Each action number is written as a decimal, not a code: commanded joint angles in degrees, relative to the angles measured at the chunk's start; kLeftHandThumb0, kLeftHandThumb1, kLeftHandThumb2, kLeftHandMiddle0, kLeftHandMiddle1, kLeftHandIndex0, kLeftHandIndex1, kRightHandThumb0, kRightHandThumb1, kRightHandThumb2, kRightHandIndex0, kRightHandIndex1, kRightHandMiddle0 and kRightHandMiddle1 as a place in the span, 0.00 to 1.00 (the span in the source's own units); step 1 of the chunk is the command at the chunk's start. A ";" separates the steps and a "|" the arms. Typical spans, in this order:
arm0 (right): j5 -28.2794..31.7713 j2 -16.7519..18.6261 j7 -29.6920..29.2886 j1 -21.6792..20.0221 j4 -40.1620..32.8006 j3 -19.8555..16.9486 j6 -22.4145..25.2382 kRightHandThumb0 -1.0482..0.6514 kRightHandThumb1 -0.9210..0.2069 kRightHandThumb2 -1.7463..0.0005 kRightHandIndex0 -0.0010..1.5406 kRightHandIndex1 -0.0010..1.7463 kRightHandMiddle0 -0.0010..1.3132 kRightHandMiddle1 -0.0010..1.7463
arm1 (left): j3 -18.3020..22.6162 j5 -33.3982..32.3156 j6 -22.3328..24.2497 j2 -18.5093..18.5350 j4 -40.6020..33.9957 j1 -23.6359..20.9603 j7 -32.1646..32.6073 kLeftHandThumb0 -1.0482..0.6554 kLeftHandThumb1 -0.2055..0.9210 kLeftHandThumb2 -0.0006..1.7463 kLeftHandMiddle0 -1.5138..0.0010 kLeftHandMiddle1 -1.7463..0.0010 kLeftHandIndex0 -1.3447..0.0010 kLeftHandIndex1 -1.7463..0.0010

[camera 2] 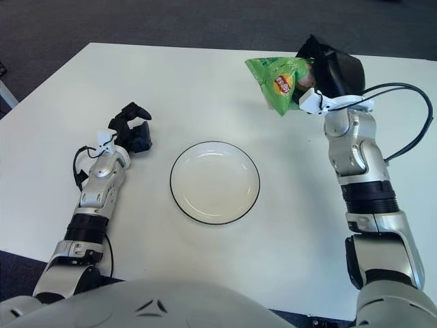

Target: Put the snack into the plate.

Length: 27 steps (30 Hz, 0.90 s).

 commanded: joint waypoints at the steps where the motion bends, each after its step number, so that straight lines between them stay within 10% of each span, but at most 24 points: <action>1: 0.57 0.95 -0.30 -0.42 -2.68 -1.25 -1.34 0.62 0.73 0.10 0.49 1.00 0.42 1.00 | -0.11 0.08 -0.57 -1.17 4.56 5.55 -0.33 0.33 0.47 0.75 0.20 0.00 0.55 0.00; 27: 5.02 6.59 12.13 3.35 -20.57 1.07 -4.44 0.62 0.76 0.08 0.53 0.98 0.44 1.00 | 0.10 -0.08 -1.10 -1.16 6.75 4.29 -1.21 0.33 0.46 0.75 0.18 0.00 0.54 0.00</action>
